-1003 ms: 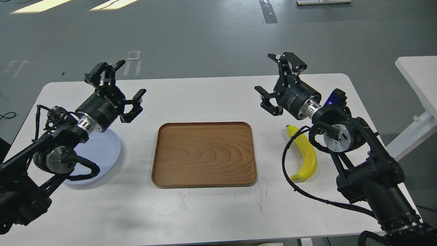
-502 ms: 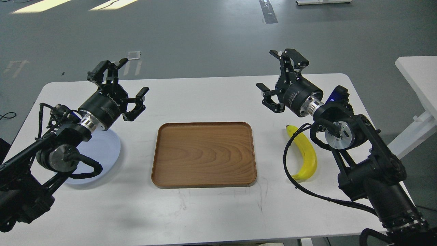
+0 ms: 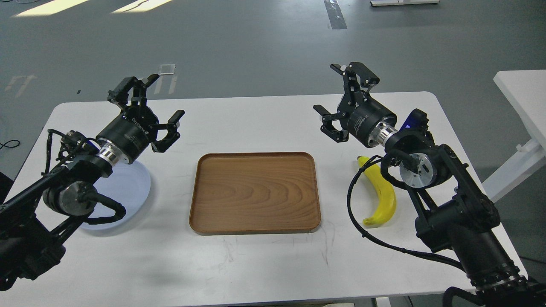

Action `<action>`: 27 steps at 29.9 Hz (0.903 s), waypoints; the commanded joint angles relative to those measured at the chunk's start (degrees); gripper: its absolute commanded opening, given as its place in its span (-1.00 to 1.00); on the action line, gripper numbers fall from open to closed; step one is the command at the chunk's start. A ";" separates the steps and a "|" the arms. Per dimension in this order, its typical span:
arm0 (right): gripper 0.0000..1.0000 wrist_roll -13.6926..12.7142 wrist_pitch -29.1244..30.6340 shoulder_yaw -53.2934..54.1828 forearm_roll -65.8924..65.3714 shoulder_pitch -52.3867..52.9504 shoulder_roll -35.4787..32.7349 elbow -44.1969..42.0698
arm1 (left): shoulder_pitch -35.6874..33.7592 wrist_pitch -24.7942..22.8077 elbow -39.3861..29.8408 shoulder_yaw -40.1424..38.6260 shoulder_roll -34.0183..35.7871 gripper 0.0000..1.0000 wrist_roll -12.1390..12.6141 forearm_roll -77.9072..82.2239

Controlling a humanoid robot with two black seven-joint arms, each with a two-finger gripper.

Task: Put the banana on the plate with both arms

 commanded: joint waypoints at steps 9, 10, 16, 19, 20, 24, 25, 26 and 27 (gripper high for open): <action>1.00 0.22 -0.11 0.60 0.00 -1.33 0.18 0.43 | -0.80 19.66 -3.22 2.29 5.58 0.95 -0.49 46.16; 1.00 0.22 -0.11 0.78 0.00 -1.50 0.44 0.61 | -0.62 21.33 -3.49 2.73 7.33 0.95 -0.49 49.96; 1.00 0.31 -0.11 1.04 -0.09 -2.12 1.06 0.61 | -0.36 31.17 -2.62 10.70 15.23 0.95 -1.36 62.01; 1.00 0.48 -0.11 1.04 -0.09 -2.38 1.32 0.70 | -0.44 34.25 -2.18 17.29 19.89 0.95 -3.03 65.72; 1.00 0.48 -0.11 1.13 0.00 -2.38 1.32 0.70 | -0.44 34.88 -2.00 18.89 20.79 0.95 -3.21 65.82; 1.00 0.57 -0.11 1.30 -0.09 -2.47 1.32 0.70 | -0.44 36.64 2.83 24.26 21.94 0.95 -3.30 65.64; 1.00 0.66 -0.11 1.30 0.00 -2.47 1.32 0.70 | -0.27 36.73 5.53 24.70 21.68 0.95 -3.21 65.38; 1.00 0.75 -0.11 1.30 -0.09 -2.47 1.32 0.70 | -0.09 36.73 6.78 24.88 21.59 0.95 -3.39 65.03; 1.00 0.83 -0.11 1.30 0.00 -2.56 1.32 0.70 | 0.78 36.99 8.62 25.14 21.50 0.95 -3.56 64.59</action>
